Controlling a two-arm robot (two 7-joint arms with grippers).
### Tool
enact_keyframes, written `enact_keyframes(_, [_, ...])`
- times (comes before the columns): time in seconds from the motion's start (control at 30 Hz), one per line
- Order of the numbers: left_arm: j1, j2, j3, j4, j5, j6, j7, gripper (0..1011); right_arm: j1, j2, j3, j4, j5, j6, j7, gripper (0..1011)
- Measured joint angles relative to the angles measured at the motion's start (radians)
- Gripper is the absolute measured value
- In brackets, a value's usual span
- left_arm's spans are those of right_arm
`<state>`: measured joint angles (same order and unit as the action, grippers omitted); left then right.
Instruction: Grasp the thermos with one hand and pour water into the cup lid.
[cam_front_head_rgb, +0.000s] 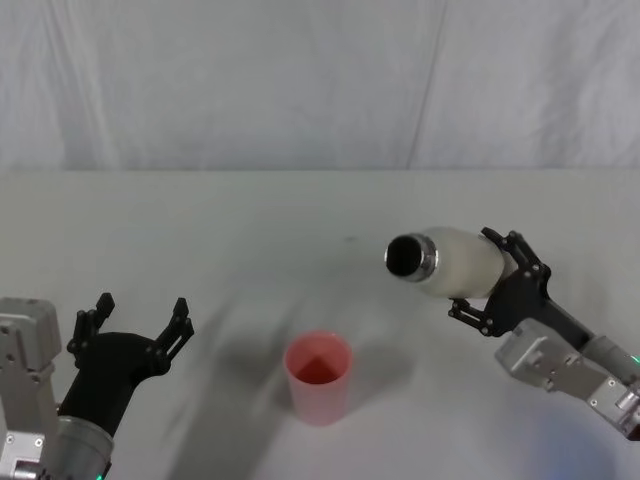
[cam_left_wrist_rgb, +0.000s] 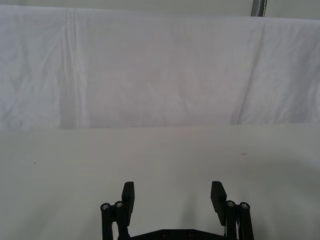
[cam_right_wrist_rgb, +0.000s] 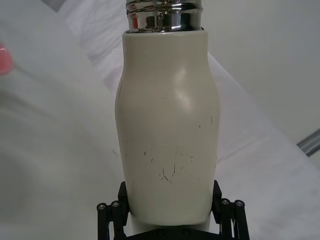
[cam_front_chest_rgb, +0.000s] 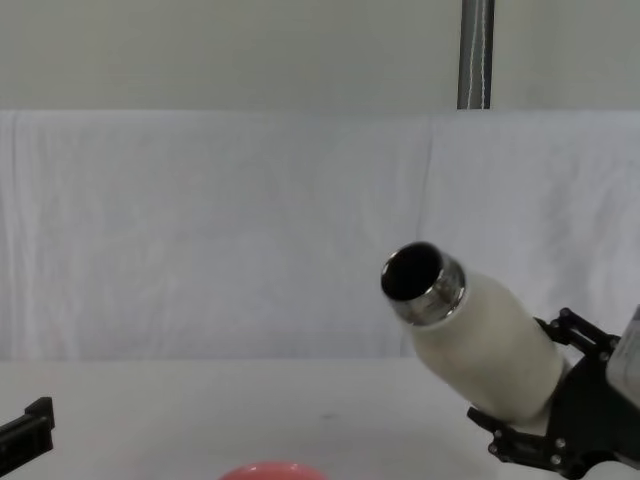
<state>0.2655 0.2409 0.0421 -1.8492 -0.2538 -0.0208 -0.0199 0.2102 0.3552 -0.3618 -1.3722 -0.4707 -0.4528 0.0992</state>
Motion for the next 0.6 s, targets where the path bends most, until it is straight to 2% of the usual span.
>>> enact_keyframes(0.37, [0.000, 0.000, 0.000, 0.000, 0.000, 0.000, 0.000, 1001, 0.041, 0.028, -0.047, 0.018, -0.085, -0.004, -0.030, 955])
enact_keyframes(0.6, [0.000, 0.000, 0.000, 0.000, 0.000, 0.000, 0.000, 1001, 0.071, 0.043, -0.078, 0.043, -0.155, -0.008, -0.079, 955])
